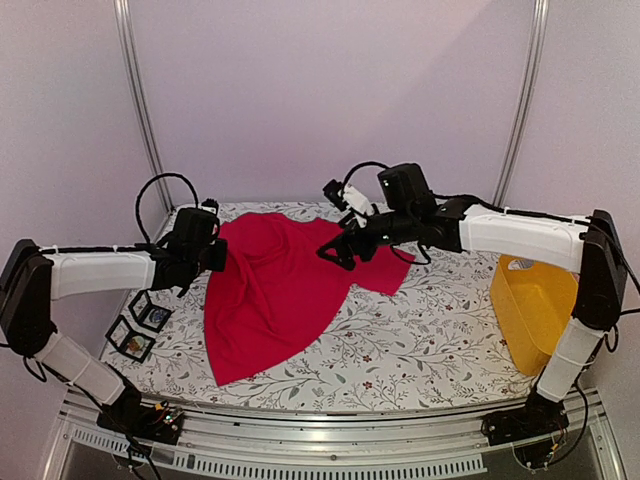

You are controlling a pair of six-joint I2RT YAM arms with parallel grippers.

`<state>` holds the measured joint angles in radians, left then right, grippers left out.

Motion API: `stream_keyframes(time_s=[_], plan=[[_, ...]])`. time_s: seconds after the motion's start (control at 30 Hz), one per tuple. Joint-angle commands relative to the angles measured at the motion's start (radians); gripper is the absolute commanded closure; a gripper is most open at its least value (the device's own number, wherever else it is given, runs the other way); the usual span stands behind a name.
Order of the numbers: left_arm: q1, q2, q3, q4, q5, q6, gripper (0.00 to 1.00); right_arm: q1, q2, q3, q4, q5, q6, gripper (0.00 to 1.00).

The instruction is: Pin the brooch onto the clothing

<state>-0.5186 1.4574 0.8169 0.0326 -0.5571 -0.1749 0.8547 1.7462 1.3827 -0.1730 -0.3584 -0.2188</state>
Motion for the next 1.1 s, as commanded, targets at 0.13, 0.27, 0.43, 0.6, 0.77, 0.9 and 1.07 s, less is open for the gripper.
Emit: stream_keyframes(time_s=[0.13,0.27,0.43,0.6,0.77,0.9,1.07], plan=[[-0.001,-0.02,-0.024,0.029,-0.004,-0.068,1.0,-0.308,0.354,0.343,-0.33,0.682,0.261,0.11],[-0.004,-0.019,-0.022,0.029,-0.017,-0.057,1.0,-0.315,0.537,0.428,-0.393,0.756,0.235,0.08],[-0.003,0.016,-0.012,0.041,-0.023,-0.053,1.0,-0.332,0.641,0.441,-0.442,0.711,0.257,0.16],[-0.003,0.059,0.011,0.057,-0.032,-0.043,1.0,-0.333,0.614,0.312,-0.448,0.635,0.285,0.54],[0.006,0.121,0.04,0.17,-0.014,0.027,1.0,-0.333,0.471,0.061,-0.447,0.565,0.338,0.92],[0.023,0.255,0.156,0.243,0.01,0.088,1.0,-0.327,0.323,-0.172,-0.47,0.537,0.458,0.97],[0.03,0.503,0.451,0.237,0.047,0.173,1.0,-0.196,0.137,-0.415,-0.478,0.376,0.605,0.99]])
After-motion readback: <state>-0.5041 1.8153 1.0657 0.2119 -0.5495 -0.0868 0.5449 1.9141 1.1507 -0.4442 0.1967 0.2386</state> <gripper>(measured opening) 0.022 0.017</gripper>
